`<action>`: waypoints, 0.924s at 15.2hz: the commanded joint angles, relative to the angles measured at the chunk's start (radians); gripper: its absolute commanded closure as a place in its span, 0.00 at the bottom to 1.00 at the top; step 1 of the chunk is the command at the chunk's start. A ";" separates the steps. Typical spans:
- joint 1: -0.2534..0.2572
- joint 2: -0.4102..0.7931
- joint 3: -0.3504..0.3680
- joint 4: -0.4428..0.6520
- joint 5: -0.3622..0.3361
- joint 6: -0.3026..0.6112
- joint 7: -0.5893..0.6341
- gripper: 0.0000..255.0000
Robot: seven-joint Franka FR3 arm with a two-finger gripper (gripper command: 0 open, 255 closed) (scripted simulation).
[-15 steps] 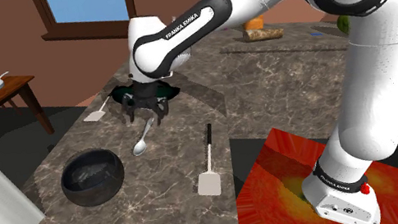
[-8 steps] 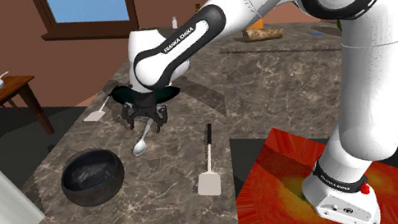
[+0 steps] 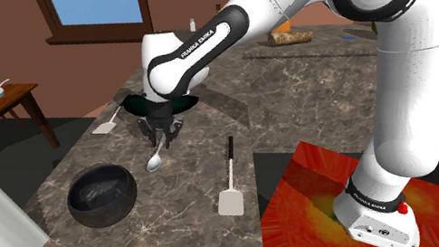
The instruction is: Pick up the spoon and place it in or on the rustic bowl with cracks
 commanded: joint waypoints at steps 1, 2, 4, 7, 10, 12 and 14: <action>0.001 0.004 0.001 0.000 0.000 0.008 0.000 1.00; 0.001 0.004 0.001 0.001 0.000 0.008 0.000 1.00; 0.002 0.006 0.001 0.002 -0.001 0.008 0.002 1.00; 0.004 0.007 0.001 0.002 -0.002 0.009 0.005 1.00; -0.001 -0.012 0.003 0.008 0.004 -0.015 0.000 1.00; -0.003 -0.026 0.004 0.017 0.007 -0.038 0.001 1.00; -0.005 -0.040 0.005 0.027 0.011 -0.061 0.002 1.00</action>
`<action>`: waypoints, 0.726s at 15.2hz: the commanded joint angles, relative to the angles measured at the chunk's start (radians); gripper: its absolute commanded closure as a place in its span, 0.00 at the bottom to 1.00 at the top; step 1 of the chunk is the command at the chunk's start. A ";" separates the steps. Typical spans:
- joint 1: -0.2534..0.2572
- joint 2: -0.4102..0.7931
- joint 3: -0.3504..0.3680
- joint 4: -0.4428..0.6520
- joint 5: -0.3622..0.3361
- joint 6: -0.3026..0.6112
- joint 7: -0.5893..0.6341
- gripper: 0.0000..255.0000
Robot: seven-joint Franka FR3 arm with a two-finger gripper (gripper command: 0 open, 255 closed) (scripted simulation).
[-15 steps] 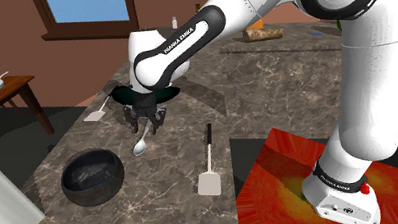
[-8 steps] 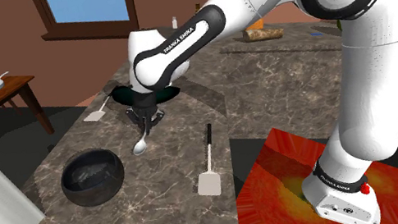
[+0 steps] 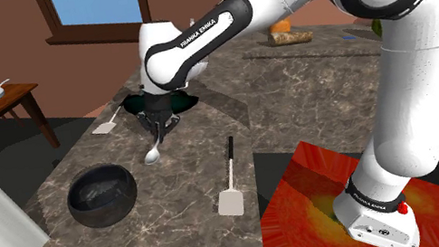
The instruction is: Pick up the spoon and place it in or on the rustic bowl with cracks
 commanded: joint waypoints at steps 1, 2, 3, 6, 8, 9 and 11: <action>-0.001 -0.013 0.002 0.010 0.003 -0.023 0.002 1.00; -0.002 -0.020 0.002 0.016 0.004 -0.035 0.002 1.00; -0.003 -0.026 0.003 0.022 0.006 -0.047 0.003 1.00; -0.005 -0.044 0.004 0.041 0.009 -0.083 0.005 1.00; -0.006 -0.055 0.005 0.054 0.012 -0.107 0.007 1.00; -0.007 -0.060 0.005 0.061 0.013 -0.119 0.008 1.00; -0.008 -0.070 0.005 0.076 0.014 -0.143 0.010 1.00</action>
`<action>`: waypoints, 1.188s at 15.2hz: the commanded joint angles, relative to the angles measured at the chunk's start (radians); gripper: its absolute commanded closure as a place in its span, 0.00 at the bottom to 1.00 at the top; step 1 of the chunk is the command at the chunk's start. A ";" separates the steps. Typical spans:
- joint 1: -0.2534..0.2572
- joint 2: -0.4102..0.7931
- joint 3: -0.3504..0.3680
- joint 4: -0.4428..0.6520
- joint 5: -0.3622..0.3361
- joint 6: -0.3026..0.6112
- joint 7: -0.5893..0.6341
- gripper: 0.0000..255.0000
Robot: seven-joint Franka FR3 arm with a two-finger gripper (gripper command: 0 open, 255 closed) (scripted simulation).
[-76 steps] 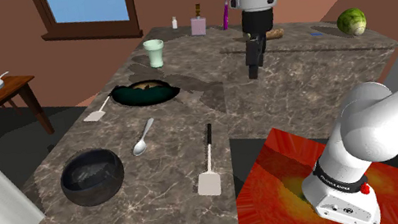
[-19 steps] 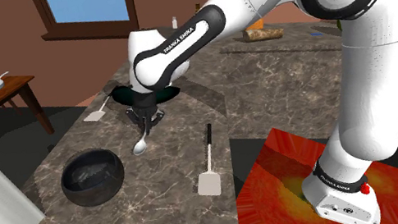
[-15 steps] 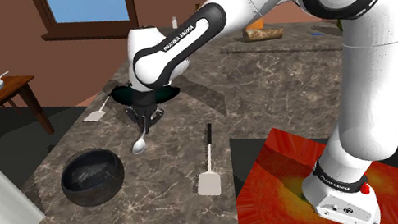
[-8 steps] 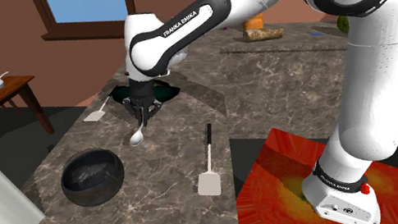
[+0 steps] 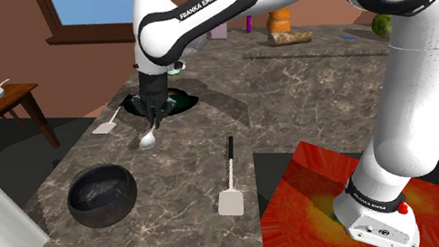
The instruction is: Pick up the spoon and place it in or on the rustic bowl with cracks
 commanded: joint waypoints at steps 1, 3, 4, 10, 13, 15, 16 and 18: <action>0.000 -0.011 0.001 0.013 0.002 -0.024 0.003 1.00; -0.001 -0.020 0.002 0.029 0.004 -0.048 0.005 1.00; -0.002 -0.024 0.002 0.038 0.004 -0.061 0.007 1.00; -0.004 -0.044 0.002 0.094 0.006 -0.136 0.014 1.00; -0.005 -0.051 0.002 0.126 0.007 -0.174 0.019 1.00; -0.005 -0.055 0.003 0.148 0.007 -0.199 0.022 1.00; -0.005 -0.056 0.003 0.154 0.007 -0.206 0.023 1.00; 0.023 -0.052 0.020 0.160 -0.003 -0.201 0.070 1.00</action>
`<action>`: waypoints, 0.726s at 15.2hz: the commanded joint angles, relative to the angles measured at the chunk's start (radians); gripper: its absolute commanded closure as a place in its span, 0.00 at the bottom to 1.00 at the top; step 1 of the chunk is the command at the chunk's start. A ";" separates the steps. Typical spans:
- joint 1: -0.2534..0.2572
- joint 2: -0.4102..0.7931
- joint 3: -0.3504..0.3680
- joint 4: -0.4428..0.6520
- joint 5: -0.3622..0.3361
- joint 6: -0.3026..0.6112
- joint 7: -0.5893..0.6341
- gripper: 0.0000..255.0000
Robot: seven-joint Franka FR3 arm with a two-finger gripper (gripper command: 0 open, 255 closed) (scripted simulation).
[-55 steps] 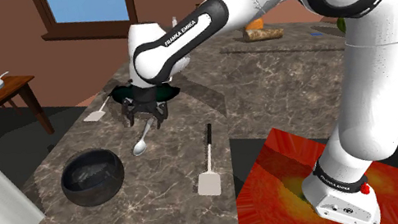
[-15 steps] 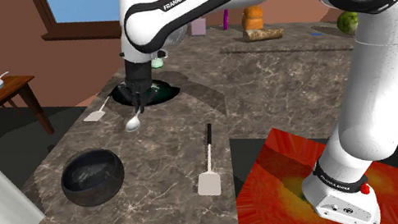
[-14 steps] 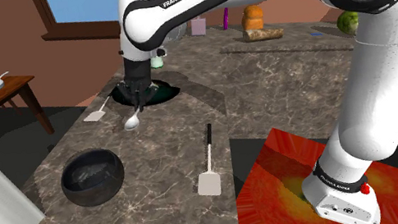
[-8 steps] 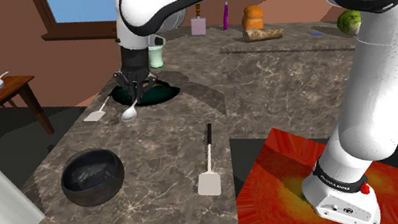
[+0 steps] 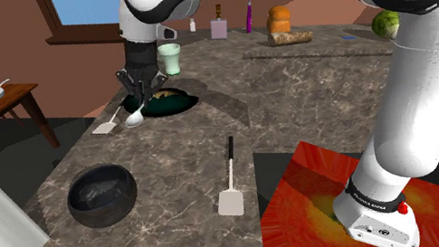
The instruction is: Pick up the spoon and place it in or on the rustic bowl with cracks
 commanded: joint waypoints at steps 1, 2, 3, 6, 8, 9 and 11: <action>0.022 -0.003 0.014 -0.001 -0.006 0.003 0.039 1.00; 0.037 0.002 0.023 0.005 -0.012 0.005 0.063 1.00; 0.051 0.007 0.031 0.012 -0.019 0.007 0.088 1.00; 0.098 0.030 0.054 0.041 -0.043 0.008 0.163 1.00; 0.130 0.051 0.069 0.067 -0.062 0.007 0.214 1.00; 0.148 0.062 0.075 0.082 -0.072 0.006 0.239 1.00; 0.183 0.089 0.088 0.117 -0.095 0.001 0.291 1.00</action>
